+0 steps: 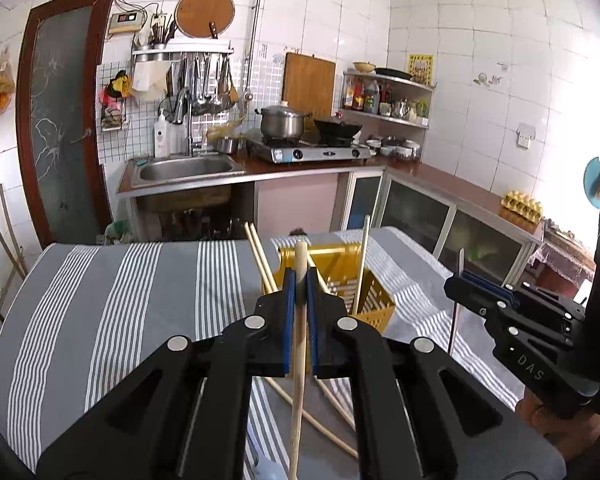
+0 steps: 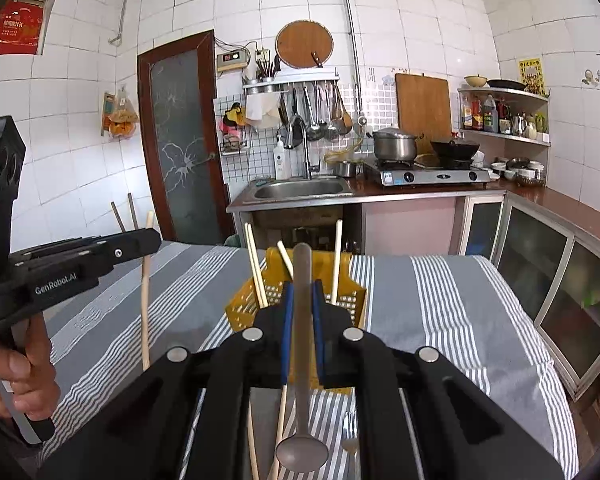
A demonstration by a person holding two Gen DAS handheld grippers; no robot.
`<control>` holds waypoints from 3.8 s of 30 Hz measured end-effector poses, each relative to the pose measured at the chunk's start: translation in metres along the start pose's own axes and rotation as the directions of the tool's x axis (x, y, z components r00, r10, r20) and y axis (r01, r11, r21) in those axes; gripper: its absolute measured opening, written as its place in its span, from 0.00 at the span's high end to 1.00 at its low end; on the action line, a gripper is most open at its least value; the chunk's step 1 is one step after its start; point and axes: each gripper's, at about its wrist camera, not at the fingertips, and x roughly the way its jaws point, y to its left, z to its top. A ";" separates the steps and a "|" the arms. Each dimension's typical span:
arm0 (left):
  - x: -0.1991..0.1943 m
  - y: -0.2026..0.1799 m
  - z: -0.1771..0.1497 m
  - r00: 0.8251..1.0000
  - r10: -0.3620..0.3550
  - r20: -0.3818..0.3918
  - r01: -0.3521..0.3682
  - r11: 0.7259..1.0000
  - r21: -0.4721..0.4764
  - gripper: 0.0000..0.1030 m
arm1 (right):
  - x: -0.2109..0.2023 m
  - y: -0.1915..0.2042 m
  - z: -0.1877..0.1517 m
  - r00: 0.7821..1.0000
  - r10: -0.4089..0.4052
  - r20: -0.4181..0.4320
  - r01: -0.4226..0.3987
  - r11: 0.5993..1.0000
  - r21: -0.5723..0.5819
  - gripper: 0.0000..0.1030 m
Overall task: Organize utensils
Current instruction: 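Lift and carry the chopstick and ladle with both tools over the yellow basket, then lower the held utensils into the basket and open both tools, then move both tools back toward the blue spatula and green-handled fork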
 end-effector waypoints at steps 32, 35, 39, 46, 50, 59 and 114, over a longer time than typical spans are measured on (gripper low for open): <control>0.054 0.004 0.090 0.967 -0.039 0.251 0.034 0.999 0.022 0.96 | 0.073 -0.024 0.079 0.988 0.023 0.154 -0.023 1.000 -0.001 0.91; 0.066 0.008 0.089 0.964 -0.042 0.262 0.041 0.999 0.009 0.96 | 0.082 -0.028 0.072 0.989 0.034 0.146 -0.035 0.999 -0.002 0.91; 0.081 0.012 0.087 0.964 -0.050 0.262 0.054 0.999 -0.007 0.96 | 0.095 -0.032 0.069 0.991 0.028 0.128 -0.029 1.000 0.004 0.91; 0.103 0.014 0.075 0.977 -0.045 0.208 0.049 0.999 -0.014 0.96 | 0.111 -0.034 0.058 0.995 0.014 0.099 -0.014 1.000 0.005 0.91; 0.113 0.009 0.067 0.984 -0.035 0.173 0.037 0.999 -0.006 0.96 | 0.112 -0.035 0.053 0.997 0.008 0.079 -0.008 1.000 0.004 0.91; 0.126 0.010 0.053 0.994 -0.006 0.108 0.008 1.000 -0.015 0.96 | 0.112 -0.040 0.051 0.998 0.012 0.058 -0.013 1.000 0.024 0.91; 0.109 0.105 -0.132 0.926 0.192 -0.326 -0.221 0.974 -0.053 0.49 | 0.025 -0.055 -0.064 0.987 -0.126 -0.103 0.136 0.986 0.094 0.59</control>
